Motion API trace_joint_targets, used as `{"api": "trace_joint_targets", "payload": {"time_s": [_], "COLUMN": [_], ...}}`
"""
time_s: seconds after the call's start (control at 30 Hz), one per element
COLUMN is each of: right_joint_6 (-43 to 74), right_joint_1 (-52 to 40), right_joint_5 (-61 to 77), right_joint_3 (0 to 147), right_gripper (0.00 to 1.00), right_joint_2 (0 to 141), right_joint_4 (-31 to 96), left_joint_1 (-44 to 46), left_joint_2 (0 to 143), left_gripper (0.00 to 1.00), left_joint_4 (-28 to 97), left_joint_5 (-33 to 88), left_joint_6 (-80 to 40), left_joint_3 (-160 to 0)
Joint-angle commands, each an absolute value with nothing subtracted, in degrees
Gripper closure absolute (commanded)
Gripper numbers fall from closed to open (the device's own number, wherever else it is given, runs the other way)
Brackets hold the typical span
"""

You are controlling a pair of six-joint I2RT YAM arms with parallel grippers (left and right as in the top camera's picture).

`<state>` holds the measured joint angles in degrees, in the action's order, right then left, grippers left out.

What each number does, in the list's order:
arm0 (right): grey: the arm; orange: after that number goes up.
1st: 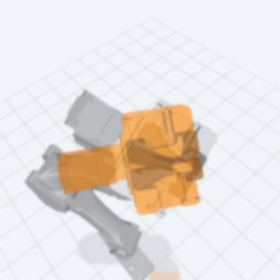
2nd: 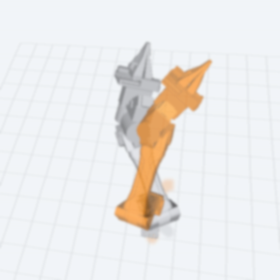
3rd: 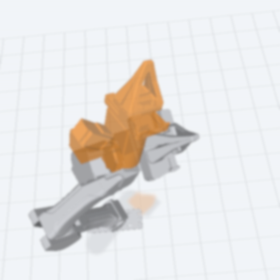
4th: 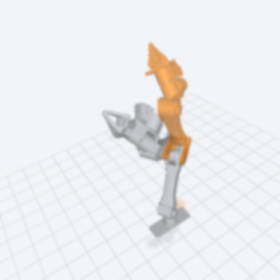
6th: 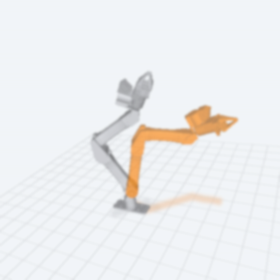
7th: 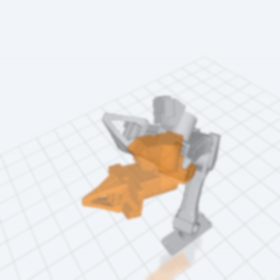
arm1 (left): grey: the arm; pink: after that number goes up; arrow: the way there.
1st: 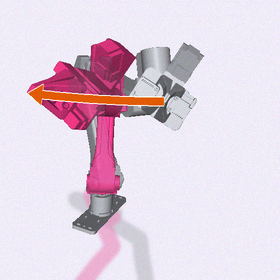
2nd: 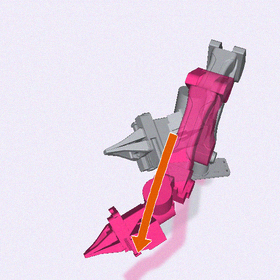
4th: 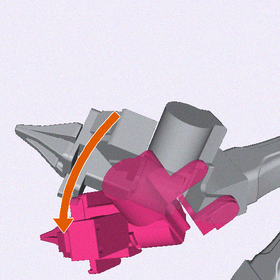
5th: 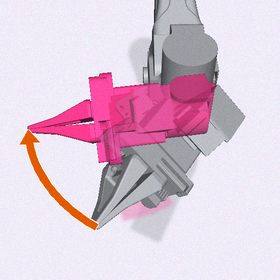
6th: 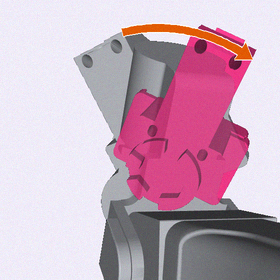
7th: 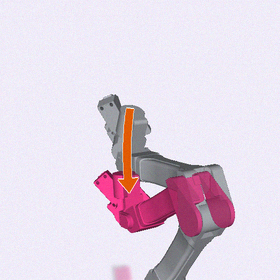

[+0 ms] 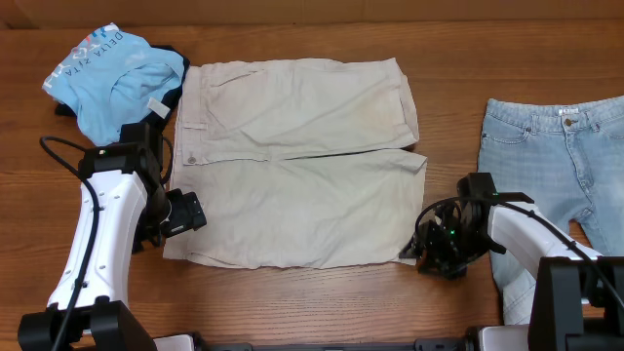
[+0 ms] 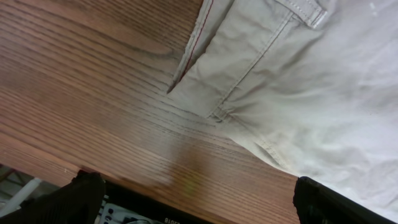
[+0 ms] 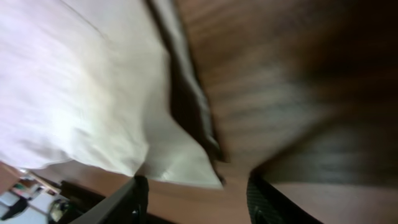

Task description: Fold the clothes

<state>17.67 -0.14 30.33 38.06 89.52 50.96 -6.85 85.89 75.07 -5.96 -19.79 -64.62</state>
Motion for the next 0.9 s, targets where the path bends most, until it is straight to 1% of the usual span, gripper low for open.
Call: {"api": "trace_joint_targets", "payload": {"time_s": [0.0, 0.07, 0.17, 0.2, 0.27, 0.33, 0.37, 0.4, 0.53, 0.6, 0.7, 0.87], "right_joint_6": [19.38, 19.35, 19.05, 18.94, 18.87, 18.68, 17.67, 16.58, 10.74, 9.76, 9.61, 12.47], "right_joint_1": [-0.4, -0.43, -0.43, -0.43, -0.4, -0.4, -0.4, -0.4, -0.3, -0.3, -0.3, -0.3], "right_joint_5": [28.82, 28.82, 28.8, 28.8, 28.84, 29.1, 29.56, 29.93, 30.11, 30.11, 30.13, 30.13], "right_joint_3": [37.93, 37.93, 37.93, 37.93, 37.93, 37.95, 38.02, 38.39, 43.57, 46.0, 50.0, 53.49], "right_gripper": [0.48, 0.55, 0.55, 0.57, 0.74, 0.84, 0.91, 0.96, 0.96, 0.96, 0.96, 0.96], "right_joint_2": [89.82, 89.82, 89.82, 89.82, 89.82, 89.82, 89.82, 89.8, 89.47, 88.97, 87.31, 84.77], "right_joint_4": [48.29, 48.69, 48.38, 48.25, 47.99, 48.07, 48.07, 48.64, 56.47, 58.96, 61.21, 61.49], "left_joint_1": [-7.11, -7.14, -7.14, -7.14, -7.14, -7.11, -7.11, -7.14, -7.14, -7.14, -7.14, -7.55], "left_joint_2": [85.38, 85.38, 85.38, 85.38, 85.38, 85.38, 85.38, 85.38, 85.38, 85.38, 85.38, 85.38], "left_gripper": [0.0, 0.0, 0.0, 0.0, 0.0, 0.0, 0.0, 0.0, 0.0, 0.0, 0.0, 0.0], "left_joint_4": [74.98, 75.2, 74.94, 74.81, 74.59, 74.54, 74.54, 74.54, 74.56, 74.56, 74.0, 68.64], "left_joint_5": [-5.45, -5.52, -5.74, -5.76, -5.74, -5.72, -5.69, -5.69, -5.69, -5.54, -4.78, -4.4], "left_joint_6": [-20.6, -20.56, -20.58, -20.58, -20.6, -20.6, -20.6, -20.6, -20.6, -20.62, -20.95, -24.03], "left_joint_3": [-64.16, -64.16, -64.16, -64.16, -64.16, -64.16, -64.16, -64.16, -64.16, -64.12, -63.05, -55.9]}}
